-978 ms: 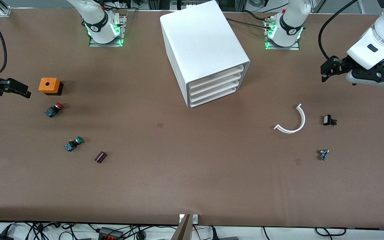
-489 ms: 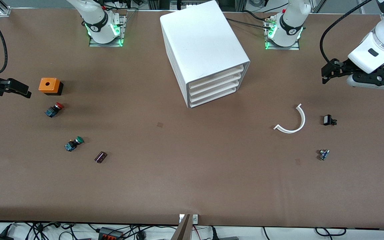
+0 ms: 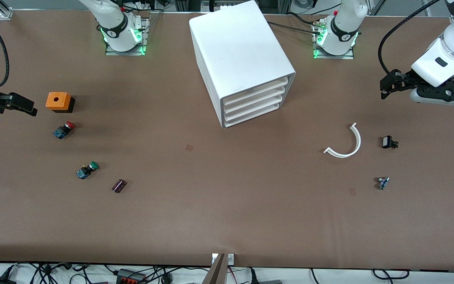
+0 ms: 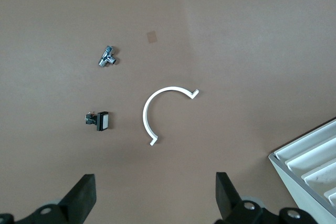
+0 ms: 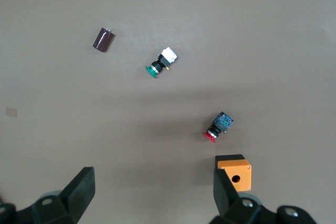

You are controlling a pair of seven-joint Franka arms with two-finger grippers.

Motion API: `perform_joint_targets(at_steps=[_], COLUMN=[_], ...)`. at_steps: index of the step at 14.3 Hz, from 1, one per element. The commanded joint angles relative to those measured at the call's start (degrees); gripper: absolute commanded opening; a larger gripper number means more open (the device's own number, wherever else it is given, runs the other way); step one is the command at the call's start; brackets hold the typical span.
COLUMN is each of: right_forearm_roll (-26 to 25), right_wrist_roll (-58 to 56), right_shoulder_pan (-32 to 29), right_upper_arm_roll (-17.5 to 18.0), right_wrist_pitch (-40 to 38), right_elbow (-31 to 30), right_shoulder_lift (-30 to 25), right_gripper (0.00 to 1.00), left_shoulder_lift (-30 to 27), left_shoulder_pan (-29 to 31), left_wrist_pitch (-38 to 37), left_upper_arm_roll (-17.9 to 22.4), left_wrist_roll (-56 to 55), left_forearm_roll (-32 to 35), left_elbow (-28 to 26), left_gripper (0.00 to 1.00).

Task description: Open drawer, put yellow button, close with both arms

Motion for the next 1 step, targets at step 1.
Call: perform_joint_targets(at_steps=[1], right_forearm_roll=[-0.5], right_wrist_roll=[-0.7], right_shoulder_pan=[0.6], right_upper_arm_roll=[0.1], right_wrist_pitch=[0.4], right_elbow=[-1.7], right_shoulder_lift=[-1.6], right_gripper=[1.00], left_shoulder_lift=[-0.2], left_shoulder_pan=[-0.2], left_wrist_pitch=[-0.5], left_upper_arm_roll=[0.4], left_wrist_roll=[0.8], left_forearm_roll=[-0.7], left_elbow=[0.3], left_gripper=[1.00])
